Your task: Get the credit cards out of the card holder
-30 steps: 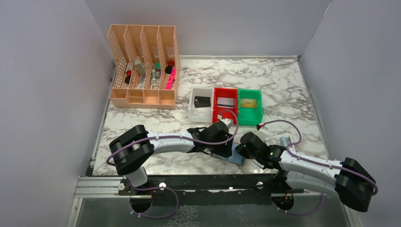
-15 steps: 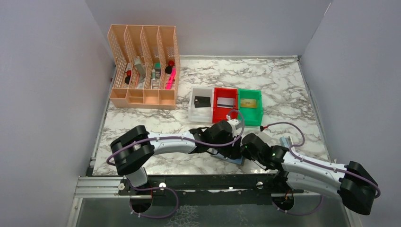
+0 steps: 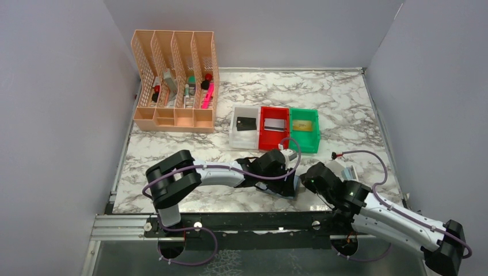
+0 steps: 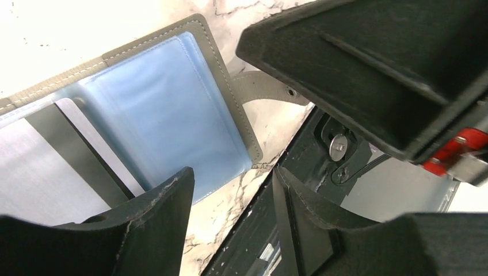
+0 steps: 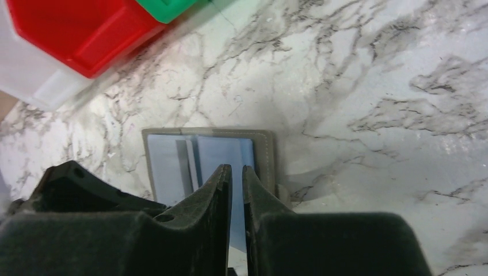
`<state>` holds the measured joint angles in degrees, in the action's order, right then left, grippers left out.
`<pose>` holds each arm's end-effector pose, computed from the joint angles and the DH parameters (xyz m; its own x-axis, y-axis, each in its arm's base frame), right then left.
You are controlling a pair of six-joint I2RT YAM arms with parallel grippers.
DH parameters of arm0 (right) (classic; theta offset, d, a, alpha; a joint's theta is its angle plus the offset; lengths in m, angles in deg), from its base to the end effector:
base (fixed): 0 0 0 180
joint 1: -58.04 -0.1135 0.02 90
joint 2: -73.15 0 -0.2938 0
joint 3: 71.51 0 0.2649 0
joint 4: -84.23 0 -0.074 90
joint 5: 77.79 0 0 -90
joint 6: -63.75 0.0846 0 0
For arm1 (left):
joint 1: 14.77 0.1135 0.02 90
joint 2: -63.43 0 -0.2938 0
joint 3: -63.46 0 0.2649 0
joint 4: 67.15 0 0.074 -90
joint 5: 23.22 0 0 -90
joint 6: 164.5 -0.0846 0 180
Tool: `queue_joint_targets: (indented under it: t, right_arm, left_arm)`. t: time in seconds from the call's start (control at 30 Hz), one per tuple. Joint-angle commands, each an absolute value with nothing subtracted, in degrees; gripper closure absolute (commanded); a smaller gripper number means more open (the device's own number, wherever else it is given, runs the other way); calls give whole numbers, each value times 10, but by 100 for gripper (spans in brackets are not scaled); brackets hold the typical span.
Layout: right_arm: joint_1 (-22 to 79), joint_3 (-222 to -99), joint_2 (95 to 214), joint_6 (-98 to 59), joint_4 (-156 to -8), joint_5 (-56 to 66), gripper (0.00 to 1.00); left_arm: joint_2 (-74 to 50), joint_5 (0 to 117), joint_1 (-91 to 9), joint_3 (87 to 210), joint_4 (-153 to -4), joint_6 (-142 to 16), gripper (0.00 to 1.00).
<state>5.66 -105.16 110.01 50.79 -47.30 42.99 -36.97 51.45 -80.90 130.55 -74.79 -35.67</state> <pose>0.1200 0.0848 0.1598 -0.5818 0.6166 -0.5303 0.3575 0.7796 0.5142 0.1462 -0.3857 0.1550 -0.8102 0.3367 -0.4797 0.5837 0.5376 -0.6086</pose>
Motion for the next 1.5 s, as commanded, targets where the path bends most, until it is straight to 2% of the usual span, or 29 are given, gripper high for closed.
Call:
queue_joint_targets:
  t: [0.0,0.37,0.6,1.03,1.47]
  right_arm:
    - [58,-1054,1076,446,-516,426,83]
    - [58,-1056,1201,375,-668,301,85]
    - [58,-1053,1300,347,-731,237,82]
    - [65,-1056,1390,362,-761,222,75]
    - [85,-1007,1354,383,-817,204,74]
  left_arm:
    - [-357,562,-813,1316,-772,-352,45]
    - [-253,681,-812,1285,-845,-364,44]
    - [-199,768,-803,1257,-902,-347,39]
    - [-190,759,-776,1240,-907,-342,37]
    - [-212,726,-757,1245,-889,-359,37]
